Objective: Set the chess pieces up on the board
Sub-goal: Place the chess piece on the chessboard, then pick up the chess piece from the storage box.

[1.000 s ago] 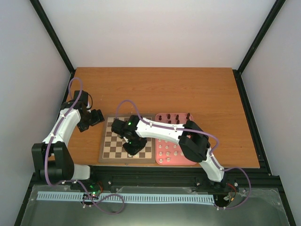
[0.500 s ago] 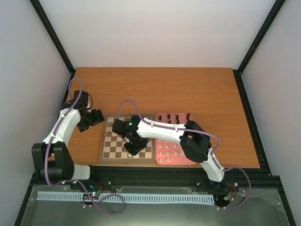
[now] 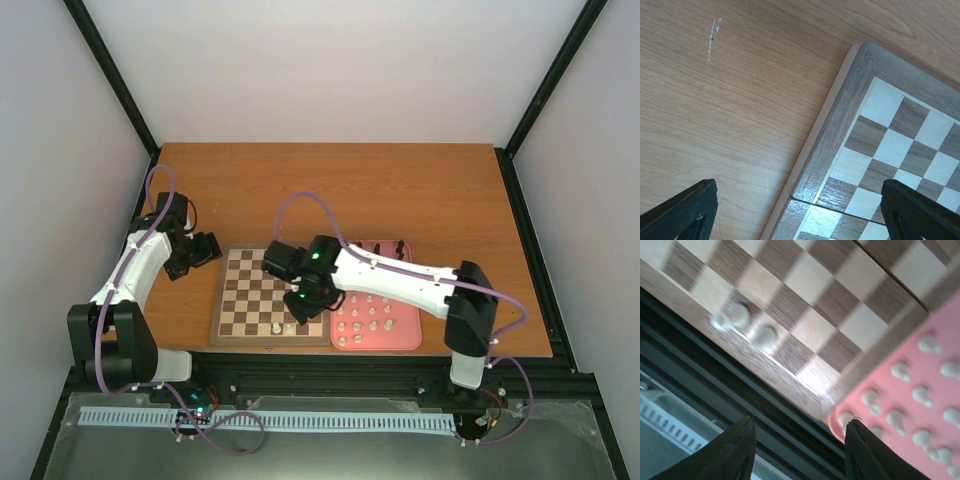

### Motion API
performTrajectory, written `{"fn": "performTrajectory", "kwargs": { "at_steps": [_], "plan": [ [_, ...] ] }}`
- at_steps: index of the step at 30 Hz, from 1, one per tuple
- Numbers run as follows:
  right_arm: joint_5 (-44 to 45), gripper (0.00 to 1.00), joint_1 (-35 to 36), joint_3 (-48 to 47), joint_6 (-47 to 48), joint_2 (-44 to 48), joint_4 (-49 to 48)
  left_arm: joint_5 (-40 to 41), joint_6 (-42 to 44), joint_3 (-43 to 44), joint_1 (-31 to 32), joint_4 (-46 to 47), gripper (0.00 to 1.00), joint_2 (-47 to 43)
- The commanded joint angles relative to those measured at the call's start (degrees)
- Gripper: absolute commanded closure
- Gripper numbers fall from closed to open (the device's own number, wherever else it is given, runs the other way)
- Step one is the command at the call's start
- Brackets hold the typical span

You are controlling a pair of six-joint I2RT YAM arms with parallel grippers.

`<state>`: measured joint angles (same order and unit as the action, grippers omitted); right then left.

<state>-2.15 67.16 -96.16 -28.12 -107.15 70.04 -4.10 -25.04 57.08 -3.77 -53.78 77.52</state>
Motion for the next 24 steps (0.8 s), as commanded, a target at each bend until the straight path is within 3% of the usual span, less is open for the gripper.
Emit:
{"fn": "performTrajectory", "kwargs": {
  "at_steps": [1,11,24],
  "plan": [
    [1.49,0.53,-2.21,10.97,-5.18,6.99,0.11,-0.05,0.78,0.84,-0.25,0.68,0.0,-0.1],
    [-0.07,0.59,-5.32,31.9,-11.53,15.88,-7.26,-0.2,0.78,0.82,-0.17,0.76,0.0,0.0],
    [-1.78,0.61,-6.95,36.75,-9.93,14.53,-12.36,-0.03,0.87,1.15,-0.21,0.5,0.0,0.53]
  ]
}}
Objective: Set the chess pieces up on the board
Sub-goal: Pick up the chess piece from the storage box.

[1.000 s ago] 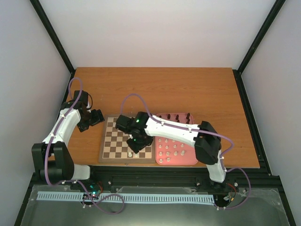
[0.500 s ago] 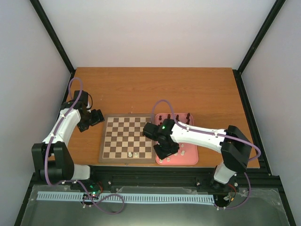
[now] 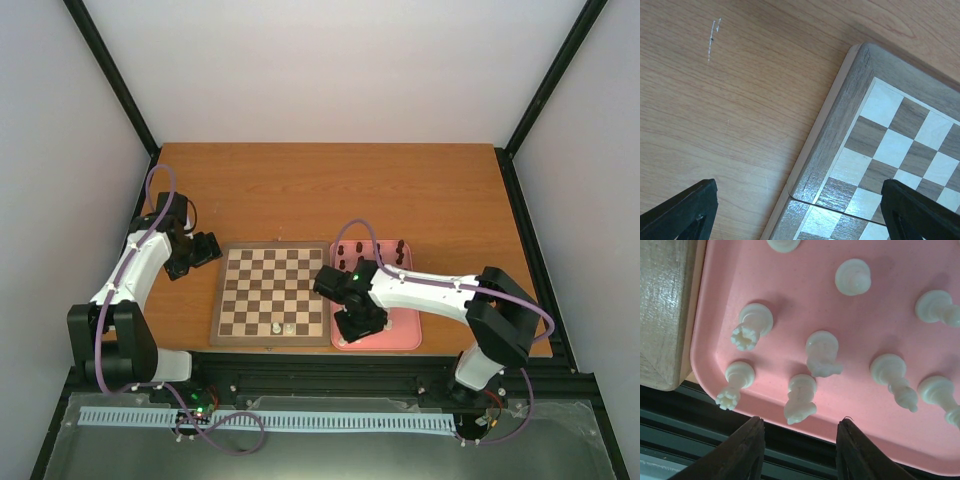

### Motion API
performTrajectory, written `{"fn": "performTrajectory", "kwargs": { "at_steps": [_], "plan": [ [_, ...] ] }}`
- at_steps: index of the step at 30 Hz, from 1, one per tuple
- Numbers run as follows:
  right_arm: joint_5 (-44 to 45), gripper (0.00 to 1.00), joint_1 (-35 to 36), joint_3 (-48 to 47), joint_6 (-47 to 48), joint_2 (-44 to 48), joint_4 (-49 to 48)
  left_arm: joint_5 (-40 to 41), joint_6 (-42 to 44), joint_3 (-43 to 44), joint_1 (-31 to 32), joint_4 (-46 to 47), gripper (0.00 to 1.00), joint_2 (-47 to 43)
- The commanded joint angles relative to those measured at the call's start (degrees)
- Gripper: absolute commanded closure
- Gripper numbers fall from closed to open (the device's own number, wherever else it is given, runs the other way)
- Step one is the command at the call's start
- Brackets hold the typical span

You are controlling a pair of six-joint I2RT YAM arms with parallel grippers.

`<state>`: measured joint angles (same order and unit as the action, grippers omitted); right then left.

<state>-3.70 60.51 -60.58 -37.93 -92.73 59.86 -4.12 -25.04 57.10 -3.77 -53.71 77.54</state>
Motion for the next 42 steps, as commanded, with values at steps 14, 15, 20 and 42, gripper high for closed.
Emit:
{"fn": "performTrajectory", "kwargs": {
  "at_steps": [14,15,20,42],
  "plan": [
    [-0.3,0.67,-1.23,2.31,0.63,-2.14,-4.05,-0.36,0.91,1.08,-0.18,0.61,0.0,1.01],
    [-0.52,0.67,-1.3,2.36,0.66,-2.24,-4.17,-0.36,0.94,1.08,-0.18,0.6,0.0,1.03],
    [-0.92,0.7,-1.32,2.74,0.66,-2.61,-4.64,-0.36,0.95,1.0,-0.18,0.64,0.0,1.12],
    [-1.06,0.96,-1.32,-4.37,1.62,1.3,5.37,-0.16,1.04,0.87,-0.2,0.58,0.0,0.9]
  ]
}}
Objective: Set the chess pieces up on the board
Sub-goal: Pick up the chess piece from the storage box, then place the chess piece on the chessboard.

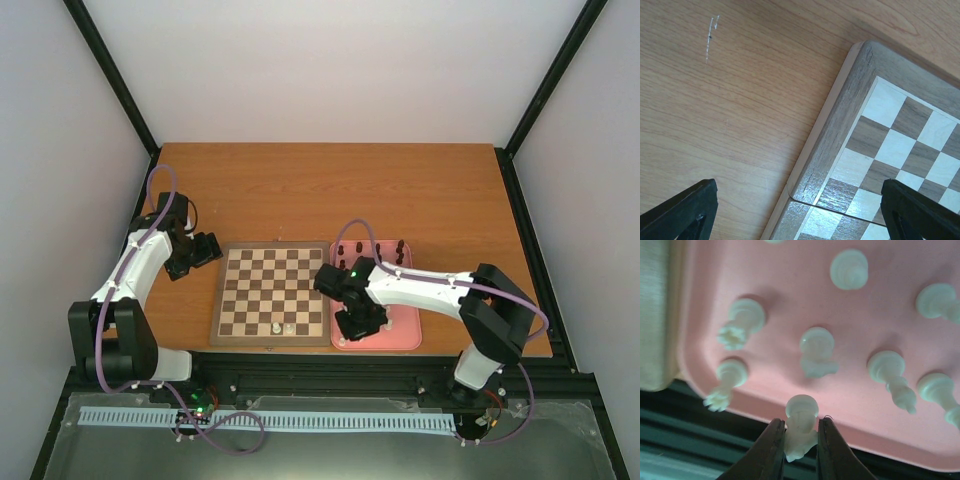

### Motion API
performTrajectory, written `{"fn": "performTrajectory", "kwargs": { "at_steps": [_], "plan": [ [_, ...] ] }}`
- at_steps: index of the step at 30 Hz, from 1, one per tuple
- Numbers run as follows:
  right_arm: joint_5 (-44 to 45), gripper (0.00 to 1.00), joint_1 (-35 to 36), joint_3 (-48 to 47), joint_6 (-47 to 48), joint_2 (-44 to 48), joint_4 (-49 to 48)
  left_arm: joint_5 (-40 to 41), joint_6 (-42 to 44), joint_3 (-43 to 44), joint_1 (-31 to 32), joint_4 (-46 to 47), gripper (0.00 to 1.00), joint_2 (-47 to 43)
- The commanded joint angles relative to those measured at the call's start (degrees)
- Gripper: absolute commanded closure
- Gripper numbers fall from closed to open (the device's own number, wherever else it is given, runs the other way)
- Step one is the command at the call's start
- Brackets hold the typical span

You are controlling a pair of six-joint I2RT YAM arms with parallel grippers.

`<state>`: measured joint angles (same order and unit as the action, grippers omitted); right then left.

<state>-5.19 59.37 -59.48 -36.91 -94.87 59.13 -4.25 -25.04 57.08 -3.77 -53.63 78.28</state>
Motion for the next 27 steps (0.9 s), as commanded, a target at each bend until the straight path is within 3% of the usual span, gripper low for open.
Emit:
{"fn": "performTrajectory", "kwargs": {
  "at_steps": [1,7,15,27],
  "plan": [
    [0.3,0.96,-0.18,-7.07,0.87,3.72,7.29,-0.03,1.01,0.86,-0.16,0.5,0.0,0.2],
    [-0.82,0.96,1.08,-17.16,2.23,0.72,9.6,-0.2,0.95,0.66,-0.18,0.81,0.0,0.28],
    [-0.89,0.96,4.81,-29.84,7.18,-12.54,7.69,-0.23,0.95,1.09,-0.19,0.35,0.0,0.05],
    [-3.5,0.96,7.04,-33.85,9.62,-19.65,6.67,-0.84,0.87,0.67,-0.18,0.52,0.0,-0.17]
  ]
}}
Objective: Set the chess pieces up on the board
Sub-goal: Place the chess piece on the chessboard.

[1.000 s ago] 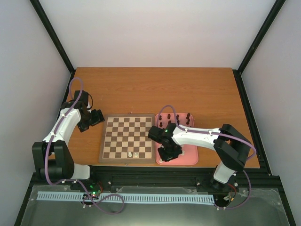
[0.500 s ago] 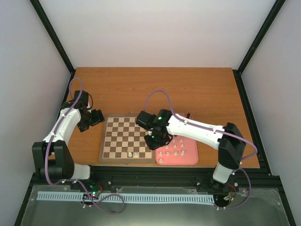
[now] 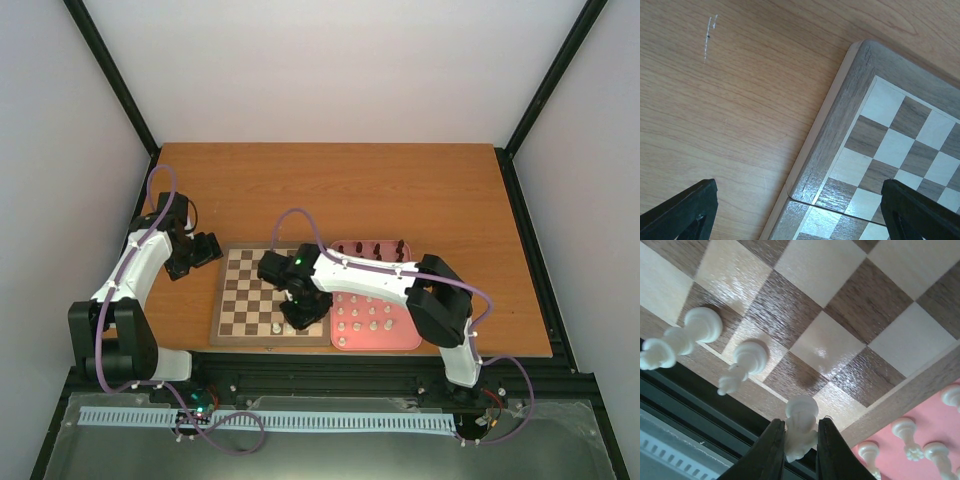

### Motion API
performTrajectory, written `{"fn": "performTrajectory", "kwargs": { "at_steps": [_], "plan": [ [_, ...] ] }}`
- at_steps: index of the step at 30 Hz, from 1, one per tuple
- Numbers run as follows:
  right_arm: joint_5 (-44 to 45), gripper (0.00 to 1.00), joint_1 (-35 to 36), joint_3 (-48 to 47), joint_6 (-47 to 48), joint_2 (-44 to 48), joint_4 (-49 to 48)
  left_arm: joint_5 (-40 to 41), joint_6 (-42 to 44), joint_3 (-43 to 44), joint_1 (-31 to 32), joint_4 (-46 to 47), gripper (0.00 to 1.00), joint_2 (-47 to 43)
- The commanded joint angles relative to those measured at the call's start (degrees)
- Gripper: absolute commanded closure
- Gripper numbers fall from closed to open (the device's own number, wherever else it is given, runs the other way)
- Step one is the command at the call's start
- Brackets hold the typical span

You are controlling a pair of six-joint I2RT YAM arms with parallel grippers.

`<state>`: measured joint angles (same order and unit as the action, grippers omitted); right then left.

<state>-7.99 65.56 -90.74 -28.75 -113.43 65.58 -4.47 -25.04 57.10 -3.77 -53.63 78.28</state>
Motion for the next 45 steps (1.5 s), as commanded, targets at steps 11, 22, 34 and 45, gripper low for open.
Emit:
{"fn": "performTrajectory", "kwargs": {
  "at_steps": [11,22,34,45],
  "plan": [
    [-0.07,0.96,1.24,-4.72,2.3,-4.5,1.45,-0.81,0.87,0.73,-0.19,0.63,0.0,-0.06],
    [-0.11,0.95,1.24,-3.89,2.17,-4.96,1.7,-0.64,0.87,0.39,-0.18,0.84,0.0,-0.08],
    [-0.09,0.9,1.25,-4.1,2.42,-5.66,1.92,-0.54,0.91,0.38,-0.18,0.81,0.0,-0.31],
    [0.47,0.78,1.28,-3.83,2.1,-4.87,1.77,-0.54,0.96,0.38,-0.18,0.78,0.0,-0.32]
  ]
}}
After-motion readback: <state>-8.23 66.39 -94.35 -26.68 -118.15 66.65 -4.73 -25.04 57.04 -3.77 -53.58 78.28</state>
